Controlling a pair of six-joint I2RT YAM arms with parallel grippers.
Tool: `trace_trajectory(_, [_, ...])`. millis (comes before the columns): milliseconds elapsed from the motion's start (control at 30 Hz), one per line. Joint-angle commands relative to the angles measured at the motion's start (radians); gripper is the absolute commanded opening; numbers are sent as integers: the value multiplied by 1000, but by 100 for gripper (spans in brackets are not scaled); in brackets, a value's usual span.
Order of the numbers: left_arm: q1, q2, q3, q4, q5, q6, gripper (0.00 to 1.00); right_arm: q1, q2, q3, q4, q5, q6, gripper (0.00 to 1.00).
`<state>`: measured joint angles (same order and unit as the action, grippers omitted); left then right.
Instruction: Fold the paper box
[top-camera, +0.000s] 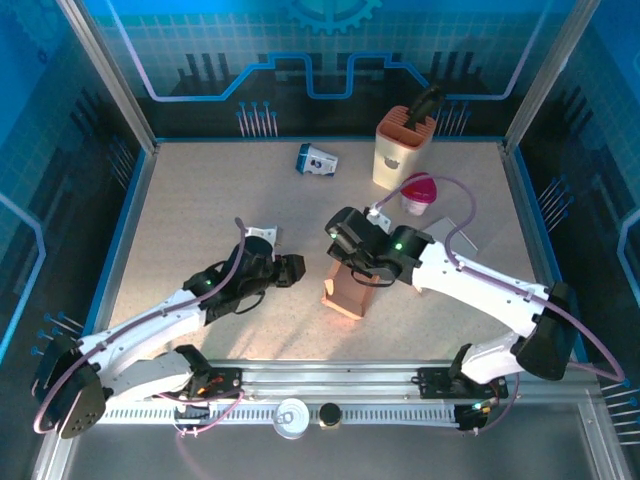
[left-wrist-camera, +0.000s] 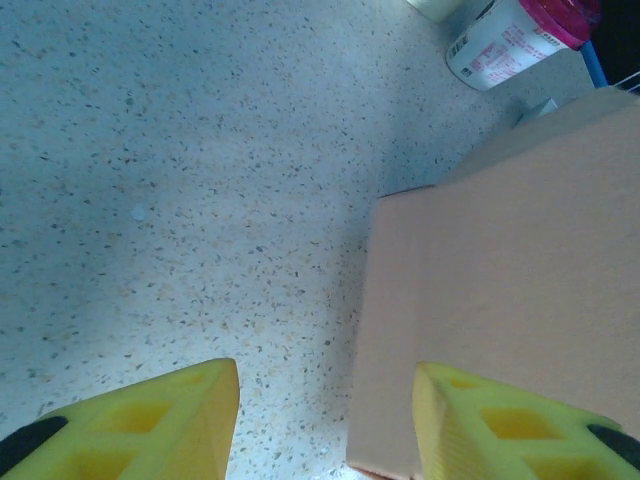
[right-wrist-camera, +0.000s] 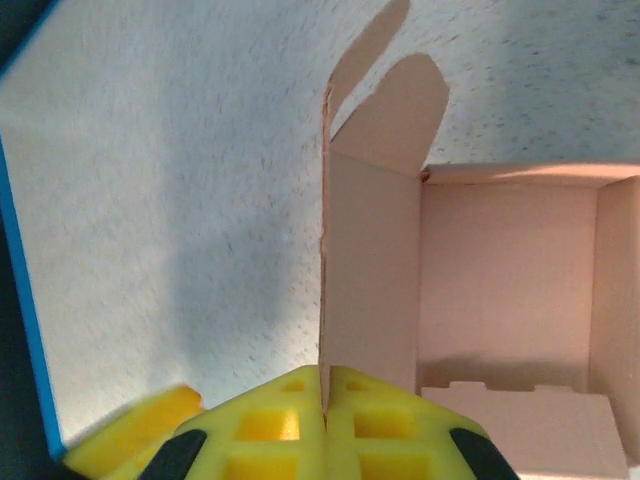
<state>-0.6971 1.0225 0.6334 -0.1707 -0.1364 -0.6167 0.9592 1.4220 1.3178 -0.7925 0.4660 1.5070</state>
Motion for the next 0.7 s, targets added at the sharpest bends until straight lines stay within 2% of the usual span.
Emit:
trace_trajectory(0, [-11,-13,34,-75,10,57,49,28,119,201,-407,244,462,0])
trace_trajectory(100, [-46,7,28,-68,29,84,49,27,243,345,-591,251,638,0])
trace_trajectory(233, [-106,11,11,-70,-40,127,51,11,314,389,-602,210,740,0])
trace_trajectory(400, [-140,-20,-31,-6,-107,214,55,-12,384,482,-649,192,751,0])
trace_trajectory(533, [-167,23,-36,64,-108,294,57,-28,429,531,-658,181,716,0])
trace_trajectory(667, [-229,71,-32,113,-144,318,57,-36,452,538,-647,160,689,0])
